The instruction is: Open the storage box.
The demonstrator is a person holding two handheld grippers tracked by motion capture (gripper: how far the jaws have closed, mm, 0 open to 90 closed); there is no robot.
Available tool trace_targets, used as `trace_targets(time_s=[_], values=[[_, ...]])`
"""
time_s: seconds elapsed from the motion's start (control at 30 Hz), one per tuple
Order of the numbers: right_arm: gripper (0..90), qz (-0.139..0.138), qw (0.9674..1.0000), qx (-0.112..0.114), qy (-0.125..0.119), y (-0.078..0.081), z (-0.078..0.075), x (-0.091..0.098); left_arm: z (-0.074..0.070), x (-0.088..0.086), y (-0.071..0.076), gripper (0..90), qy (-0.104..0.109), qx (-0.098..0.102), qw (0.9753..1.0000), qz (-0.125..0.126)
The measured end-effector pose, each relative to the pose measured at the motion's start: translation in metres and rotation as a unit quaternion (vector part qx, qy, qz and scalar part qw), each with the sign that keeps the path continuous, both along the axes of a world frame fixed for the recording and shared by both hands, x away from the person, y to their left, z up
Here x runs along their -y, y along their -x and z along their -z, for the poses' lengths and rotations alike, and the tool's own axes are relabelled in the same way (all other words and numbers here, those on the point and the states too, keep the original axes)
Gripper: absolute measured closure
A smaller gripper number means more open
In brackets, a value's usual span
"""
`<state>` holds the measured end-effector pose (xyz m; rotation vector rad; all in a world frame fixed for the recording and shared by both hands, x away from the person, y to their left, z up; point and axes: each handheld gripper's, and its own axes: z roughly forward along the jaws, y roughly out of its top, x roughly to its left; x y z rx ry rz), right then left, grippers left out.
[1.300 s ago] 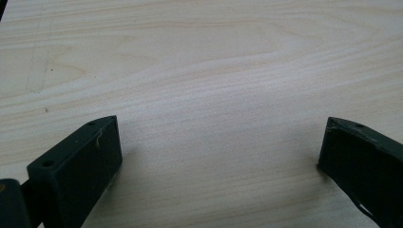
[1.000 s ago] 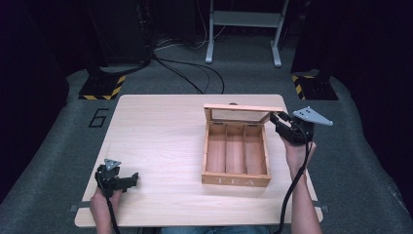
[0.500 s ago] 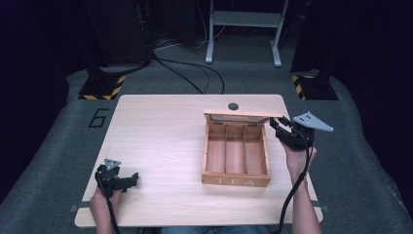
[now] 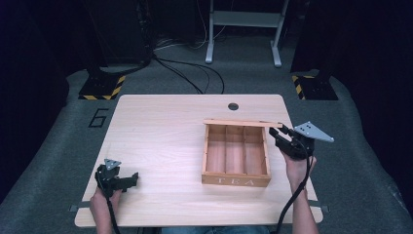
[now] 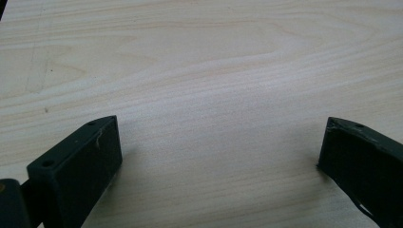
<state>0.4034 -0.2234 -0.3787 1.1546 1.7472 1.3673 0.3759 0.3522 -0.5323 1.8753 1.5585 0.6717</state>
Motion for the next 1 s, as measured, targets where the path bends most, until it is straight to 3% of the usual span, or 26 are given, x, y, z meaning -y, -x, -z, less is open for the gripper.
trace_targets(time_s=[0.6,1.0], values=[[59.4,-0.012,0.9998,-0.016,-0.005,0.02,0.024,0.002,0.0,0.0,0.0,0.4,0.0,-0.001,1.0,0.0],[59.2,-0.016,0.9981,-0.06,-0.003,0.032,0.062,0.002,0.0,0.0,0.0,0.4,-0.001,0.0,1.0,0.0]])
